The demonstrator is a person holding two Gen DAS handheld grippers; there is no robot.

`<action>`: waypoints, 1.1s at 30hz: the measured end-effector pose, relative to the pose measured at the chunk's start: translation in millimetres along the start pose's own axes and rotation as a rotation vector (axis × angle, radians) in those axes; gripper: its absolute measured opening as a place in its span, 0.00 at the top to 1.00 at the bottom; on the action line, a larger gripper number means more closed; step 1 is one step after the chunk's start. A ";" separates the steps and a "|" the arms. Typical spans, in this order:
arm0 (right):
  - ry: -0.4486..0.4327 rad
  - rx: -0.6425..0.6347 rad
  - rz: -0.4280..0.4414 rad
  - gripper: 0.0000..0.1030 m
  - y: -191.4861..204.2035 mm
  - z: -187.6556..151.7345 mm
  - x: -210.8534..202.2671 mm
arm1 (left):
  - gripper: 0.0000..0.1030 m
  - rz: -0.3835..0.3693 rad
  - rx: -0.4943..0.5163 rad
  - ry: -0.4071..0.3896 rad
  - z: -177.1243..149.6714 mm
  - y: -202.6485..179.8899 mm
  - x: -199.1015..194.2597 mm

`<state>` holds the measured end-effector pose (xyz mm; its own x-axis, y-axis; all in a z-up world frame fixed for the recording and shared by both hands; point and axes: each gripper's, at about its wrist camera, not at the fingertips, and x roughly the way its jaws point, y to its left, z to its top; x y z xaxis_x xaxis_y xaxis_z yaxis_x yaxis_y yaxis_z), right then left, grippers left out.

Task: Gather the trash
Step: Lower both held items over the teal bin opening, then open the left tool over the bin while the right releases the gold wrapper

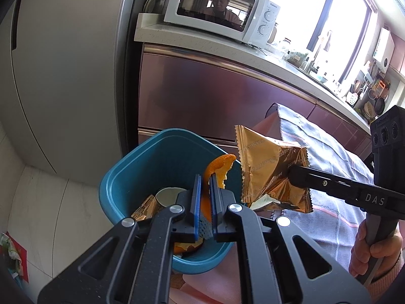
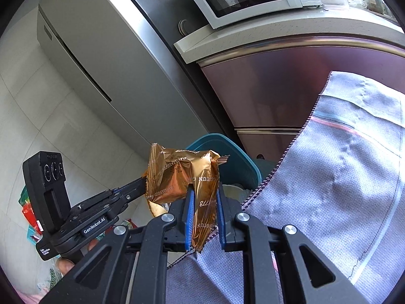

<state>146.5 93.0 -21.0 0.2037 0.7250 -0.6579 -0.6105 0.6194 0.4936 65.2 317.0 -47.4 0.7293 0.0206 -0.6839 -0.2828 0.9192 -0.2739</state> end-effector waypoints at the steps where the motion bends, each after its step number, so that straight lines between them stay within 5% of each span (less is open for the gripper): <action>1: 0.002 0.000 -0.001 0.86 1.2 0.4 1.7 | 0.93 0.002 0.000 0.001 -0.3 0.2 0.9; 26: 0.059 -0.012 -0.036 0.77 9.5 5.6 43.6 | 0.93 0.035 -0.016 0.030 -4.9 4.5 21.3; 33: 0.070 -0.010 -0.050 0.70 8.3 7.1 52.8 | 0.85 0.043 -0.028 0.023 -4.9 8.3 22.3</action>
<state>157.6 138.5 -47.6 0.1805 0.6706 -0.7195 -0.6087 0.6508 0.4538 76.2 323.2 -68.2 0.7015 0.0502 -0.7109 -0.3308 0.9065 -0.2623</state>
